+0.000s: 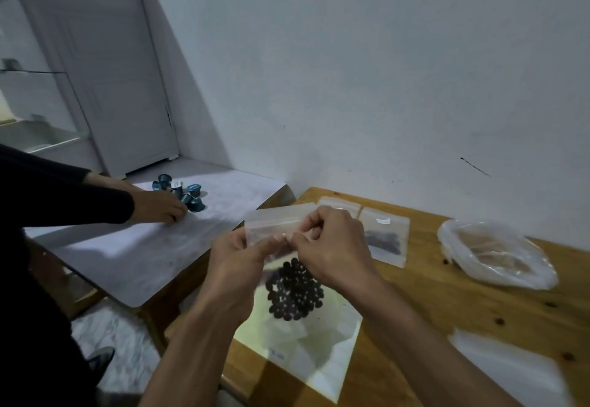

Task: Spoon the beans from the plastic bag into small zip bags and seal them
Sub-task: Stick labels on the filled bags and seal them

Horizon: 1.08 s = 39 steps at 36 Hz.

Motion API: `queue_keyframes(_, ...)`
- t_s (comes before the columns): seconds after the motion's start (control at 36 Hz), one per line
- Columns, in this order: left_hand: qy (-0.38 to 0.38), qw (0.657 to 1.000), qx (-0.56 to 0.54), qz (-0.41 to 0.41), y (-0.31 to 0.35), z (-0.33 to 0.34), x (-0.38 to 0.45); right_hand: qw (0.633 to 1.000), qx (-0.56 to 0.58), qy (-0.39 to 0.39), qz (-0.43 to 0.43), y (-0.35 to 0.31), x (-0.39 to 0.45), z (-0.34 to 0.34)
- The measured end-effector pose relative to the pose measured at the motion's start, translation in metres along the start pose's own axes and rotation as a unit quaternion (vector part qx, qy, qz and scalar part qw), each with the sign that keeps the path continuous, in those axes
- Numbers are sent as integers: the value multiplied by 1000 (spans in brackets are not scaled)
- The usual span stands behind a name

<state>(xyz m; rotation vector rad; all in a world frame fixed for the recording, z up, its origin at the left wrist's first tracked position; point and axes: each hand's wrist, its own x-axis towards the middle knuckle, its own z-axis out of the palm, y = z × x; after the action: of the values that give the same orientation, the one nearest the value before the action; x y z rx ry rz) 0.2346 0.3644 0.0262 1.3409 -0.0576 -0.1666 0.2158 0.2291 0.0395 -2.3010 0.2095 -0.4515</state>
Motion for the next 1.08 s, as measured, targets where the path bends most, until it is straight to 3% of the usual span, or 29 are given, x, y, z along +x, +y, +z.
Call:
queue_keyframes(0.08, 4, 1000, -7, 5, 2, 2, 2, 998, 40, 30, 26, 6, 1, -2)
queue_keyframes(0.14, -1, 1000, -13, 6, 3, 5, 5, 988, 137, 1, 71, 10, 3, -6)
queue_keyframes(0.25, -5, 1000, -5, 7, 5, 18, 15, 925, 348, -24, 152, 22, 12, -6)
queue_keyframes(0.39, -12, 998, 60, -17, 2, 38, 36, 894, 409, 33, 178, 34, 26, -21)
queue_keyframes(0.61, -5, 992, 129, -15, -16, 95, 93, 937, 273, 30, 216, 73, 54, -46)
queue_keyframes(0.72, -43, 975, 218, 1, -34, 124, 124, 942, 218, 91, 240, 101, 73, -50)
queue_keyframes(0.81, -62, 945, 316, 55, -47, 140, 135, 943, 169, 134, 255, 120, 86, -48)
queue_keyframes(1.08, -80, 855, 487, 161, -86, 165, 149, 955, -38, 114, 272, 143, 96, -32)
